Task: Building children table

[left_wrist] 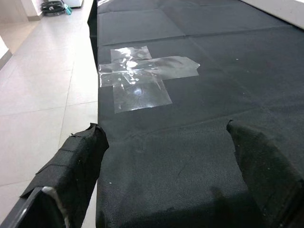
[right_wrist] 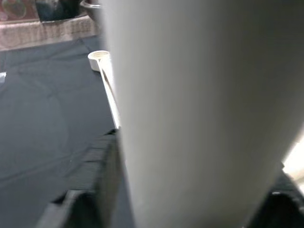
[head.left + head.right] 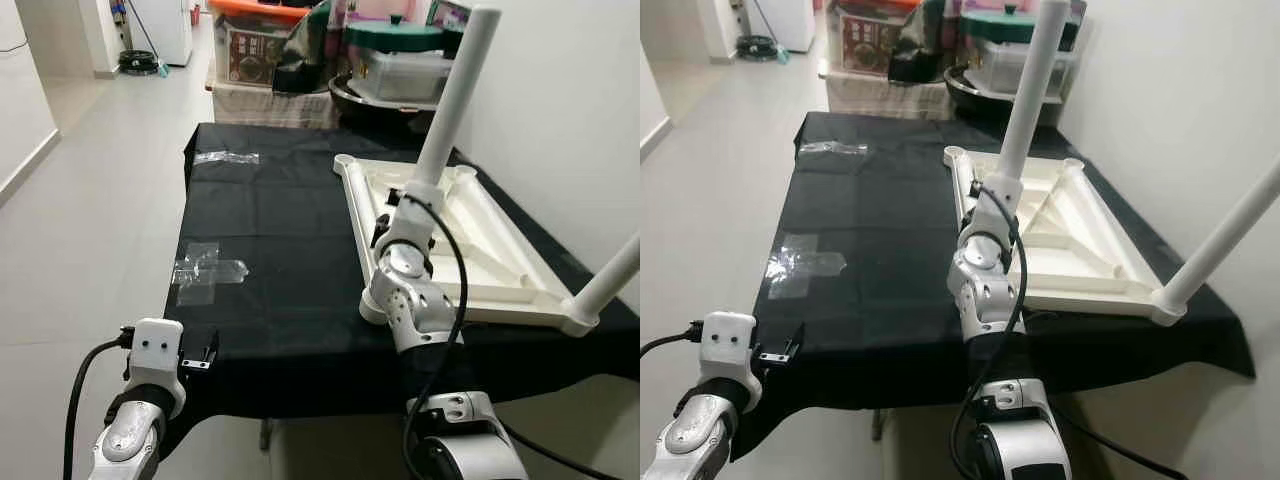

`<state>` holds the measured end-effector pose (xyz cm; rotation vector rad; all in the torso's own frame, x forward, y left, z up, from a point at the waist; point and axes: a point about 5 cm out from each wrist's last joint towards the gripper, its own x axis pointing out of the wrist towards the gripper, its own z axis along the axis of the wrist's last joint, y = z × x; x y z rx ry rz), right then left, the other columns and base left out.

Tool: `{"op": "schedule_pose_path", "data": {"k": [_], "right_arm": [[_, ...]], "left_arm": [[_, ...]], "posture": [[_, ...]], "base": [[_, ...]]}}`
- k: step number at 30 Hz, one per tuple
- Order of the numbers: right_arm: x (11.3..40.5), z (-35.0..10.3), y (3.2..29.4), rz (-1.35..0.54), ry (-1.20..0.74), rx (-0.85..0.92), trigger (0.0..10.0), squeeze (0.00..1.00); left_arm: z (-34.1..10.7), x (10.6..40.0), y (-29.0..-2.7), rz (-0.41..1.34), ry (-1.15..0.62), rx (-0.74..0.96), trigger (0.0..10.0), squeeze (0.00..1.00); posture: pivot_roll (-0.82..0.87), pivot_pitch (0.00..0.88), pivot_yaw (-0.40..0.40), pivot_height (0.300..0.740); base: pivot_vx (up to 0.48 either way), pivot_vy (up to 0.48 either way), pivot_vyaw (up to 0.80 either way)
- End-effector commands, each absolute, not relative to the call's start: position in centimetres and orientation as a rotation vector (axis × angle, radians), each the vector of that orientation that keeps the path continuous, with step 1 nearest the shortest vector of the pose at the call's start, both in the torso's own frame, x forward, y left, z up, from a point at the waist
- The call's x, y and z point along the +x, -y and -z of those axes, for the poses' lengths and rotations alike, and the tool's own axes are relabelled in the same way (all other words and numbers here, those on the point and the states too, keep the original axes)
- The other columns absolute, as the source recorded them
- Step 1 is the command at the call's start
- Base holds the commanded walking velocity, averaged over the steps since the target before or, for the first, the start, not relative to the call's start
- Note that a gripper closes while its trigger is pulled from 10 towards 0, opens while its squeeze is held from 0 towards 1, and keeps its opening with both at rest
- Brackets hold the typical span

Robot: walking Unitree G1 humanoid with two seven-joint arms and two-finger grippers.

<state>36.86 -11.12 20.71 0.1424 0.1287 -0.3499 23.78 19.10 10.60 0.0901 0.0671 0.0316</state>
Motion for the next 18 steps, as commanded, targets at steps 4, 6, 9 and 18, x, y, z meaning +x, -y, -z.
{"op": "schedule_pose_path", "data": {"k": [4,6,9,18], "right_arm": [[36.5,-22.5,11.4,0.351,-0.071,0.173,10.0,1.00],[36.2,-23.8,11.7,0.332,-0.028,0.169,10.0,1.00],[36.2,-24.8,12.0,0.277,0.003,0.156,10.0,1.00],[37.2,-25.3,13.4,-0.207,-0.035,-0.089,10.0,0.00]], "left_arm": [[-10.4,23.8,-19.0,-0.025,-0.075,0.096,10.0,0.00],[-10.4,23.7,-18.9,-0.023,-0.075,0.096,10.0,0.00],[-10.3,23.7,-19.0,-0.022,-0.076,0.096,10.0,0.00],[-10.3,23.9,-18.9,-0.013,-0.073,0.091,10.0,0.00]], "posture": [[0.05,0.000,-0.116,0.740],[0.04,0.000,-0.111,0.740],[0.04,0.000,-0.109,0.740],[0.03,0.000,-0.107,0.740]], "base": [[0.000,0.000,0.00],[0.000,0.000,0.00],[0.000,0.000,0.00],[0.000,0.000,0.00]]}}
